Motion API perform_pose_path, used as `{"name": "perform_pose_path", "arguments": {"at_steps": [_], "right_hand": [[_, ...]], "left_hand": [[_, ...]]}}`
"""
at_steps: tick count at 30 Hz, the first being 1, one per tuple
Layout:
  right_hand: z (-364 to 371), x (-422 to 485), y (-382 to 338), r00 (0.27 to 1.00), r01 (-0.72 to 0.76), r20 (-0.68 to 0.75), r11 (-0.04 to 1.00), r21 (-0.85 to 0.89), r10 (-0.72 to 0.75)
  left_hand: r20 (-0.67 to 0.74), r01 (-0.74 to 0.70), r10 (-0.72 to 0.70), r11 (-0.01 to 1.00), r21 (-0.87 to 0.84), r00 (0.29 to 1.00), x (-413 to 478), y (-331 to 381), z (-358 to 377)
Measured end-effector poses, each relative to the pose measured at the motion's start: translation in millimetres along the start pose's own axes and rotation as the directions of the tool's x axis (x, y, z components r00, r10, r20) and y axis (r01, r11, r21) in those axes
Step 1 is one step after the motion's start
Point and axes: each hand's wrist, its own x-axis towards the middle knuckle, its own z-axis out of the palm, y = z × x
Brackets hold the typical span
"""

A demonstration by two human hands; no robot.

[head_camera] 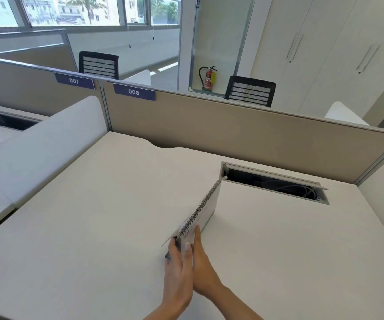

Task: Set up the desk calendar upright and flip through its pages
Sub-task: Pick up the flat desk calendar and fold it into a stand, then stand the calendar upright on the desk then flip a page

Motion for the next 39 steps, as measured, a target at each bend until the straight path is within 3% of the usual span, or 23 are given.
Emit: {"name": "perform_pose_path", "arguments": {"at_steps": [4,9,14,19,26,28,30,33,35,39], "right_hand": [[-18.3,1.7,2.2,0.999,0.033,0.000,0.996,-0.079,-0.033],[-41.4,-1.4,9.5,0.996,0.047,-0.074,0.996,0.078,-0.041],[-66.4,4.1,14.9,0.971,-0.054,-0.224,0.991,0.118,0.080],[-95.5,7.6,23.0,0.991,-0.090,-0.079,0.982,0.169,0.104],[-119.6,11.5,22.1,0.985,-0.169,0.065,0.978,0.126,0.162],[-118.2,11.8,25.4,0.982,-0.185,-0.010,0.968,0.171,0.189],[-113.8,9.9,31.4,0.955,-0.194,-0.172,0.948,0.254,0.241],[-105.6,0.8,42.2,0.841,-0.230,-0.406,0.915,0.330,0.358],[-103.3,-4.9,48.3,0.799,-0.278,-0.432,0.893,0.354,0.420],[-101.8,-5.4,53.7,0.877,-0.241,-0.315,0.898,0.367,0.364]], "left_hand": [[0.083,-0.025,0.010,0.984,0.178,0.996,-7.6,-9.9,12.0],[0.172,-0.134,0.061,0.880,0.456,0.983,-8.0,-8.2,10.0],[0.013,-0.162,0.165,0.940,0.299,0.986,5.0,1.5,-9.8],[-0.232,-0.181,0.216,0.970,0.162,0.948,60.1,9.5,-40.7],[-0.060,-0.142,0.152,0.979,0.144,0.987,119.9,13.9,-56.7],[-0.045,-0.142,0.149,0.981,0.129,0.988,122.6,8.2,-53.3],[-0.086,-0.127,0.139,0.983,0.133,0.987,123.8,2.2,-51.0],[-0.129,-0.078,0.098,0.985,0.154,0.987,123.8,1.1,-53.0],[-0.126,-0.047,0.068,0.985,0.165,0.990,123.7,3.4,-57.7],[-0.103,0.004,0.013,0.986,0.166,0.995,125.1,6.2,-67.8]]}}
